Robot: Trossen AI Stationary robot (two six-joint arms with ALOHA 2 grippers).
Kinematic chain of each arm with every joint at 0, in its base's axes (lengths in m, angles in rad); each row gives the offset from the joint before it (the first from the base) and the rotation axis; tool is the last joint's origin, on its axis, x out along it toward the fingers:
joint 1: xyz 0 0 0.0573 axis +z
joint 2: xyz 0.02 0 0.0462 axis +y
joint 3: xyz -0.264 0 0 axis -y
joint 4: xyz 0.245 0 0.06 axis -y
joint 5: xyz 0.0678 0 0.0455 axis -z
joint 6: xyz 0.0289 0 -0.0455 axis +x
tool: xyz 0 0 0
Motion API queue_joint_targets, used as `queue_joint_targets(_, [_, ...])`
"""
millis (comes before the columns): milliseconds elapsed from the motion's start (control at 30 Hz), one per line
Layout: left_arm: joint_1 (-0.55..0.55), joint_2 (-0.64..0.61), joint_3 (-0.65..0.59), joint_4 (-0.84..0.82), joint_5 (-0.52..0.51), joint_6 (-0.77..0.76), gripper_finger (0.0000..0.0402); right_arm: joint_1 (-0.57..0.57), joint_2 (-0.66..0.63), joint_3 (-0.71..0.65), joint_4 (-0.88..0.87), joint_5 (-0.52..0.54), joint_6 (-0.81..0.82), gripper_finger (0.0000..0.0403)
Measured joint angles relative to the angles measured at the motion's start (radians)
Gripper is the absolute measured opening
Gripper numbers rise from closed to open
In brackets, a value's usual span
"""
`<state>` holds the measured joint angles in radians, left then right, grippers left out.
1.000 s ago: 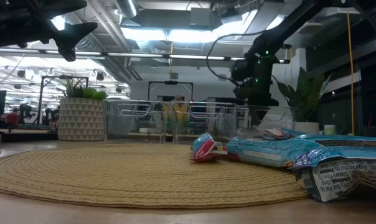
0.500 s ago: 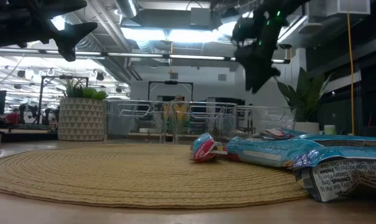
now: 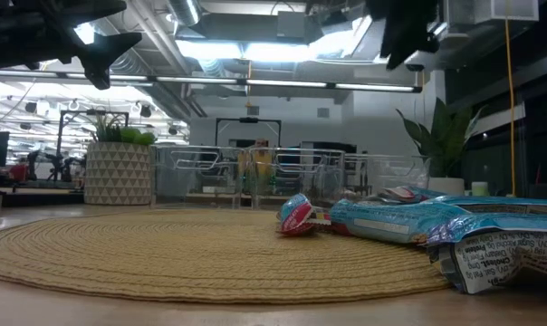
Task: Pick and place Granola Bars by type
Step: Put the top yellow granola bar into the right transparent bin
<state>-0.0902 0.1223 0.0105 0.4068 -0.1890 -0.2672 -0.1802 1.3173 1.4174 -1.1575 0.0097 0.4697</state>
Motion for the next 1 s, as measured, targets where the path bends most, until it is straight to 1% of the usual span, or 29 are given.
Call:
queue_joint_targets(100, [0.0, 0.0, 0.0, 0.0, 0.0, 0.0, 0.0226, 0.113, -0.028, 0.0, -0.003, -0.027, 0.029, 0.0155])
queue_joint_targets(333, [0.0, 0.0, 0.0, 0.0, 0.0, 0.0, 0.0226, 0.381, -0.037, 0.001, -0.055, -0.03, 0.09, 0.0155])
queue_joint_targets(567, [0.0, 0.0, 0.0, 0.0, 0.0, 0.0, 0.0226, 0.596, -0.033, 0.001, -0.055, -0.029, 0.174, 0.0155])
queue_joint_targets(667, [0.0, 0.0, 0.0, 0.0, 0.0, 0.0, 0.0226, 0.675, -0.032, 0.001, -0.064, 0.021, 0.232, 0.0155])
queue_joint_targets(767, [0.0, 0.0, 0.0, 0.0, 0.0, 0.0, 0.0226, 0.754, -0.032, -0.009, -0.09, 0.124, 0.311, 0.0155])
queue_joint_targets(833, [0.0, 0.0, 0.0, 0.0, 0.0, 0.0, 0.0226, 0.8, -0.032, -0.041, -0.09, 0.171, 0.352, 0.0155])
queue_joint_targets(900, [0.0, 0.0, 0.0, 0.0, 0.0, 0.0, 0.0226, 0.843, -0.03, -0.088, -0.086, 0.179, 0.393, 0.0155])
queue_joint_targets(1000, [0.0, 0.0, 0.0, 0.0, 0.0, 0.0, 0.0226, 0.883, -0.03, -0.192, -0.029, 0.18, 0.467, 0.0155])
